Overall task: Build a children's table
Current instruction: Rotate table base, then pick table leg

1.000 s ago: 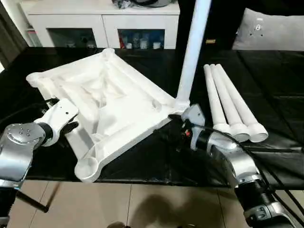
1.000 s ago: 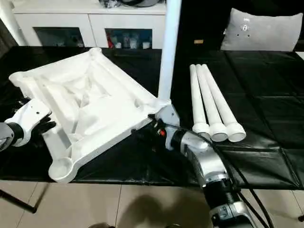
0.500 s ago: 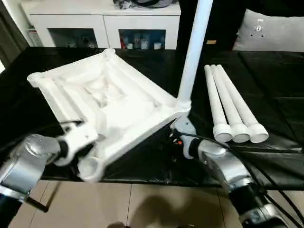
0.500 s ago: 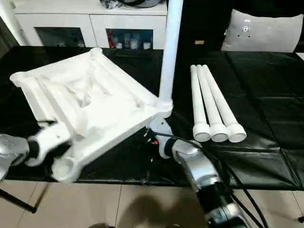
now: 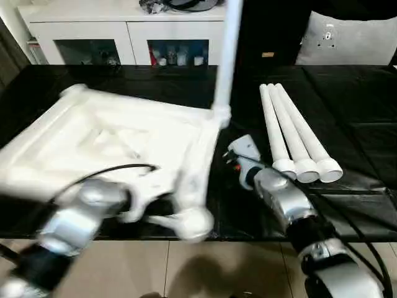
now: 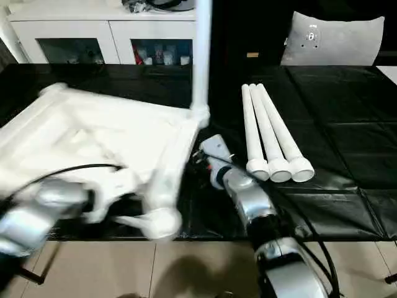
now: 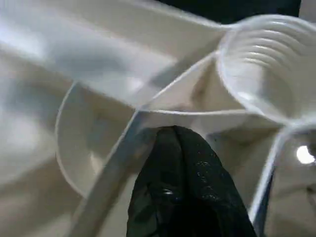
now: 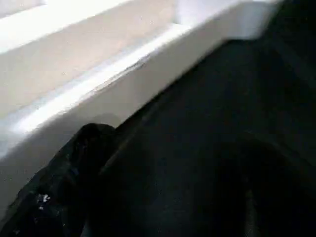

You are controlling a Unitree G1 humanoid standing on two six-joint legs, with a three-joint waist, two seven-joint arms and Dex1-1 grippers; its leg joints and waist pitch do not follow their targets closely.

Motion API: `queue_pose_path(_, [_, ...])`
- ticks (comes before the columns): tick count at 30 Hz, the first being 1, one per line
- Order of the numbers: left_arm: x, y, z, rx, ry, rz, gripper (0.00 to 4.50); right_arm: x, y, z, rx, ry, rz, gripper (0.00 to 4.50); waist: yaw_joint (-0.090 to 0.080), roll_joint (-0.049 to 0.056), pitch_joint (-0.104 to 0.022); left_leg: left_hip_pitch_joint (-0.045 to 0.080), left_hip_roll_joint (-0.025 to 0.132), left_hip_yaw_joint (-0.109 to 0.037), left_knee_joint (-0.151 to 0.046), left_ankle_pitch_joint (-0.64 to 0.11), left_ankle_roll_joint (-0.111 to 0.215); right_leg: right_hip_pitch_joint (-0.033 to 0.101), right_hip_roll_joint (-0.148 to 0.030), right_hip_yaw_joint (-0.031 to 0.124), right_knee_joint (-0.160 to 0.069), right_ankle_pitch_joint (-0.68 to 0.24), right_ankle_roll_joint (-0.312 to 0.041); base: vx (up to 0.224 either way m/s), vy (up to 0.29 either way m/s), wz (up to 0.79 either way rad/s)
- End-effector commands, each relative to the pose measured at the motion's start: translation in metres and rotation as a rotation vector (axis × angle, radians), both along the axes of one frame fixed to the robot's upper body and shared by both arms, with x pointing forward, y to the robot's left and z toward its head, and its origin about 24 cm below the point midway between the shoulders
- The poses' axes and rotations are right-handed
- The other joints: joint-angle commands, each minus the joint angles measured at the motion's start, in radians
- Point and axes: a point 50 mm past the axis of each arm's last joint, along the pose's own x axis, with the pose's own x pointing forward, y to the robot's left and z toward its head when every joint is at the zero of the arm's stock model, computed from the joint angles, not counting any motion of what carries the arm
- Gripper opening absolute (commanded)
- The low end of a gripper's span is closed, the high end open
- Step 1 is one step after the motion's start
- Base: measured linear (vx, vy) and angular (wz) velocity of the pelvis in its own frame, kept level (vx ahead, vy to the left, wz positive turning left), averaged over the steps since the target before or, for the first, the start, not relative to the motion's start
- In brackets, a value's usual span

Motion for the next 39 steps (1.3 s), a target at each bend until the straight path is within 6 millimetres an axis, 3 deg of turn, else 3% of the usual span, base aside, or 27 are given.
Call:
queue_pose_path(1, [0.014,-0.009,0.001,0.003,-0.108,0.029,0.03,0.005,0.012,0.01,0.019,-0.045,0.033,4.5,0.004,0.0,-0.068,-0.001,0.017,-0.005,-0.064,-0.121,0.015,0.065,-0.07,0.049,-0.065,-0.108,-0.204,0.0,0.0,0.0])
queue_pose_path(4, [0.04,-0.017,-0.003,0.029,-0.261,0.162,0.03,0.01,-0.002,0.014,-0.006,-0.07,-0.041,4.5,0.005,0.006,-0.067,0.002,0.016,-0.005,-0.063,-0.135,0.016,0.064,-0.067,0.047,-0.07,-0.141,-0.188,0.0,0.0,0.0])
queue_pose_path(5, [0.046,-0.018,-0.003,0.045,-0.296,0.186,0.03,0.012,-0.007,0.017,-0.011,-0.083,-0.063,4.5,0.008,0.004,-0.069,0.005,0.017,-0.006,-0.063,-0.146,0.011,0.066,-0.069,0.047,-0.074,-0.168,-0.175,0.0,0.0,0.0])
queue_pose_path(6, [0.051,-0.018,-0.002,0.057,-0.336,0.214,0.03,0.014,-0.013,0.022,-0.018,-0.103,-0.092,4.5,0.007,0.002,-0.069,-0.001,0.017,-0.009,-0.064,-0.141,0.01,0.07,-0.07,0.046,-0.071,-0.163,-0.172,0.0,0.0,0.0])
queue_pose_path(8, [0.055,-0.018,-0.001,0.052,-0.355,0.238,0.03,0.018,-0.021,0.03,-0.022,-0.133,-0.131,4.5,0.006,0.002,-0.072,-0.001,0.019,-0.01,-0.064,-0.134,0.009,0.069,-0.071,0.045,-0.07,-0.16,-0.164,0.0,0.0,0.0])
queue_pose_path(10, [0.055,-0.017,0.0,0.047,-0.369,0.24,0.03,0.022,-0.029,0.038,-0.02,-0.155,-0.187,4.5,0.007,0.002,-0.073,0.001,0.02,-0.009,-0.061,-0.118,0.015,0.066,-0.071,0.046,-0.066,-0.129,-0.18,0.0,0.0,0.0])
queue_pose_path(13, [0.051,-0.016,0.0,0.012,-0.353,0.208,0.03,0.029,-0.041,0.049,-0.037,-0.157,-0.27,4.5,0.009,0.002,-0.077,0.0,0.019,-0.007,-0.057,-0.076,0.03,0.066,-0.068,0.046,-0.056,-0.042,-0.21,0.0,0.0,0.0])
queue_pose_path(18, [0.035,-0.013,0.002,-0.086,-0.278,0.115,0.33,0.036,-0.059,0.055,-0.077,-0.009,-0.372,4.5,0.009,0.003,-0.073,0.005,0.021,-0.004,-0.06,-0.11,0.021,0.063,-0.07,0.047,-0.059,-0.089,-0.221,0.0,0.0,0.0])
queue_pose_path(23, [0.015,-0.011,0.01,-0.136,-0.208,0.028,0.74,0.037,-0.07,0.052,-0.096,0.087,-0.41,4.5,0.009,0.003,-0.073,0.004,0.024,-0.005,-0.061,-0.108,0.012,0.063,-0.071,0.046,-0.052,-0.071,-0.236,0.0,0.0,0.0])
queue_pose_path(30, [0.002,-0.011,0.019,-0.143,-0.164,-0.028,1.19,0.037,-0.078,0.047,-0.113,0.199,-0.459,4.5,0.011,-0.002,-0.065,0.007,0.022,-0.001,-0.063,-0.145,0.001,0.059,-0.069,0.047,-0.062,-0.163,-0.211,0.0,0.0,0.0])
queue_pose_path(32, [0.002,-0.012,0.023,-0.15,-0.163,-0.022,1.35,0.037,-0.078,0.047,-0.11,0.221,-0.461,4.5,0.011,-0.006,-0.066,0.004,0.02,-0.001,-0.063,-0.134,-0.002,0.06,-0.068,0.047,-0.061,-0.162,-0.201,0.0,0.0,0.0])
queue_pose_path(39, [0.002,-0.014,0.029,-0.149,-0.159,-0.012,1.96,0.032,-0.073,0.039,-0.071,0.334,-0.419,4.5,0.009,-0.002,-0.067,0.003,0.02,-0.001,-0.06,-0.121,0.005,0.061,-0.067,0.045,-0.06,-0.149,-0.205,0.0,0.0,0.0])
